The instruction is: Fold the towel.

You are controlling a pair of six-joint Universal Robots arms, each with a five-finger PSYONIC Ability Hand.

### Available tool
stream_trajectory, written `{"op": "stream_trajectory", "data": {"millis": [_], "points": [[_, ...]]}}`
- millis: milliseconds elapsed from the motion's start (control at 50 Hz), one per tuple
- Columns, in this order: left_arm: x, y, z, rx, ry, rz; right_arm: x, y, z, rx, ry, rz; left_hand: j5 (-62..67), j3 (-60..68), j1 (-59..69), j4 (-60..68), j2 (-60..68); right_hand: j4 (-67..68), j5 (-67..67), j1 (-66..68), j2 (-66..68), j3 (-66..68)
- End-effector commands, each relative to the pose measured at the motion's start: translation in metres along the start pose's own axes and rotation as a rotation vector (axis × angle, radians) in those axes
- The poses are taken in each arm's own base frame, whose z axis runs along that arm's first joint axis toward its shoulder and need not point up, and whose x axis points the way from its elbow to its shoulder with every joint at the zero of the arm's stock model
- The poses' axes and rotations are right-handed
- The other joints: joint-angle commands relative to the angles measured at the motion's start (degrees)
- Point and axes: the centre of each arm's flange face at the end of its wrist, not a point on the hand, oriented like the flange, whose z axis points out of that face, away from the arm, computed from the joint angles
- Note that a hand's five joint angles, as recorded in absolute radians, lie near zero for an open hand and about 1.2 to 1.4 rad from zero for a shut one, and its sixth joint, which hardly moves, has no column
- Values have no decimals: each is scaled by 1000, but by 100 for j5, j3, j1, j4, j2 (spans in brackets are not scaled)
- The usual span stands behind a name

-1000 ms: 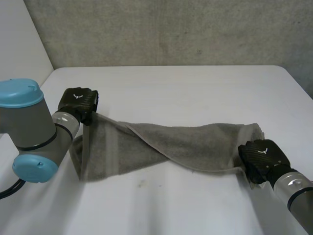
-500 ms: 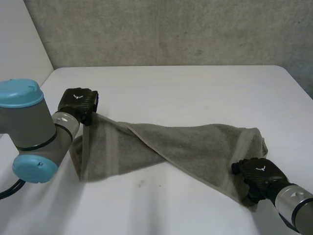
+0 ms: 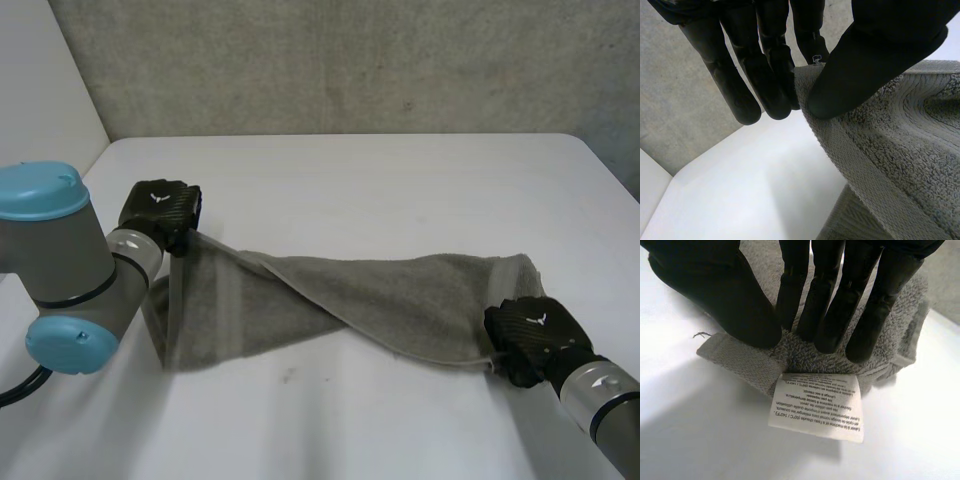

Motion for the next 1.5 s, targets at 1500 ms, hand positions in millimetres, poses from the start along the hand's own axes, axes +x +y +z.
{"op": "stream_trajectory", "data": {"millis": [1500], "points": [[5,-137,-135,342,75,-109,-29,-63,45,41,-104,296,1119,1035,1352,1023,1029,-5714,-5466,-4219,-5608,-5659]]}}
